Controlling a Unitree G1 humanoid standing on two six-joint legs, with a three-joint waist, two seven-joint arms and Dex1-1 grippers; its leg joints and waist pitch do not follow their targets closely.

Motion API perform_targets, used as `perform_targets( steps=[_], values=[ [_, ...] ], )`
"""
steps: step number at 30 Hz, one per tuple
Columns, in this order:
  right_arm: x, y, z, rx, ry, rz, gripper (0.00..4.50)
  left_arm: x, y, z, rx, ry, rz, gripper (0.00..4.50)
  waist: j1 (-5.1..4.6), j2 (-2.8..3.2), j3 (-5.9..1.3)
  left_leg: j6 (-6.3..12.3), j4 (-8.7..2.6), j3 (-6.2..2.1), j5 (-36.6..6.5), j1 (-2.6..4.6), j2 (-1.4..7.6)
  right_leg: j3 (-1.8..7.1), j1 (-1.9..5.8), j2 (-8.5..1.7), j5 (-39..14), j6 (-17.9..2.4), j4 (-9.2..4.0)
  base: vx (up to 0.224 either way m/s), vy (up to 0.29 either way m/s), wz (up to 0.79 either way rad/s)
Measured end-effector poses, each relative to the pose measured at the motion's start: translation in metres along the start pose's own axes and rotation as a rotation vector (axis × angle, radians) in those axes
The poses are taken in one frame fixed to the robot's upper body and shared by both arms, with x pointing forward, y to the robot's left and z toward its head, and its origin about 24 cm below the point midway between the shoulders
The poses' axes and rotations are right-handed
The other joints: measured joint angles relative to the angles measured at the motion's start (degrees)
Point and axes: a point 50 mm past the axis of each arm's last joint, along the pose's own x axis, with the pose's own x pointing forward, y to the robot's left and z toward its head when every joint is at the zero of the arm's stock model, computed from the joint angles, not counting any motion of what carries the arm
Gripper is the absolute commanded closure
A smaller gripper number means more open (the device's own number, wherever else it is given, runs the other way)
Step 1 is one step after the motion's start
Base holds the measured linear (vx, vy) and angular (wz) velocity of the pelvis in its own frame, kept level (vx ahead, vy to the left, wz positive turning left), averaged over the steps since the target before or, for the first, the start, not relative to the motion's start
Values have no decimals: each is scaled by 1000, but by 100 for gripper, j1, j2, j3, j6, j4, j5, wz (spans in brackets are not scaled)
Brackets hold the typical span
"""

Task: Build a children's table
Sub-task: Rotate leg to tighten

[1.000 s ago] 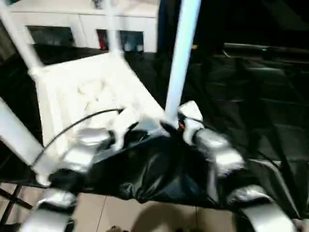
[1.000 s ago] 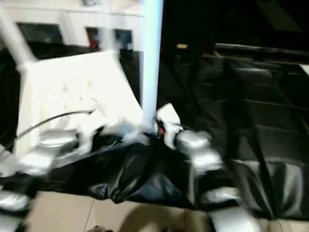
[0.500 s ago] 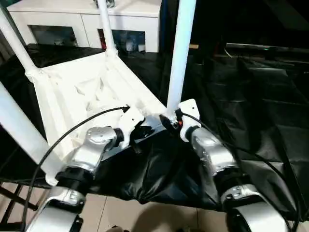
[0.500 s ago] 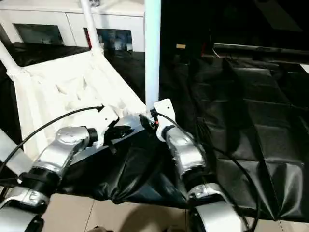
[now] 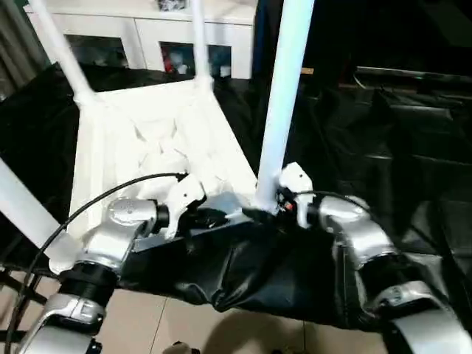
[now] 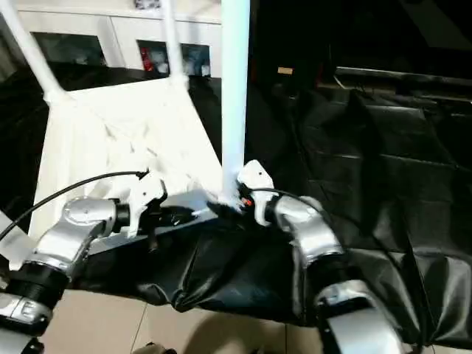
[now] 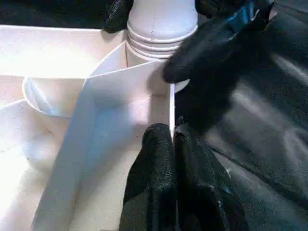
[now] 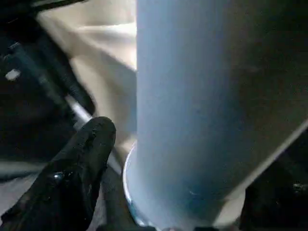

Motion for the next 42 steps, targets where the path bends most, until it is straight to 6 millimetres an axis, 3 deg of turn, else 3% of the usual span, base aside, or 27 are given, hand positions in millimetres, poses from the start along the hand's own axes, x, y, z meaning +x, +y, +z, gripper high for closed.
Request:
perform_targets(
  steps=[10, 13, 24, 28, 37, 41, 42],
  values=[
    [-17, 7, 1, -32, 34, 244, 127, -15, -6, -4, 9, 21, -141, 450, 54, -12, 7, 1, 1, 1, -1, -13, 1, -1, -11, 0, 0, -1, 0, 0, 0, 0],
    [-18, 10, 0, -31, 38, 278, 164, -17, -8, -5, 8, 30, -158, 450, 77, -13, 7, 1, 4, 1, 0, -12, 1, 1, -10, 0, 0, -1, 0, 0, 0, 0],
    [-19, 14, 1, -33, 38, 319, 184, -17, -11, -5, 2, 22, -182, 450, 121, -13, 6, 1, 4, 2, -1, -10, 1, 1, -11, 0, 0, -1, 1, 0, 0, 0],
    [-14, 5, -4, 21, 16, 110, 185, -3, -4, -2, -15, 1, -54, 450, 102, -12, 5, 0, 10, 3, 1, 9, 1, 3, 2, 0, 5, -7, 7, 0, 0, 0],
    [25, -5, -2, 204, -40, -499, 186, 31, 8, 10, -47, -10, 213, 450, -114, 1, -2, -2, 5, -3, 2, 24, -6, 6, 10, 0, -9, 20, 3, 0, 0, 0],
    [29, -5, -1, 233, -52, -584, 186, 38, 7, 13, -46, -13, 240, 450, -142, 14, -10, -2, 5, -3, 2, 21, -10, 13, 12, -1, -11, 22, -3, 0, 0, 0],
    [30, -5, -1, 239, -56, -588, 151, 38, 7, 13, -46, -13, 239, 450, -143, 18, -13, -2, 5, -3, 2, 20, -11, 13, 12, -1, -10, 21, -3, 0, 0, 0]
  ],
)
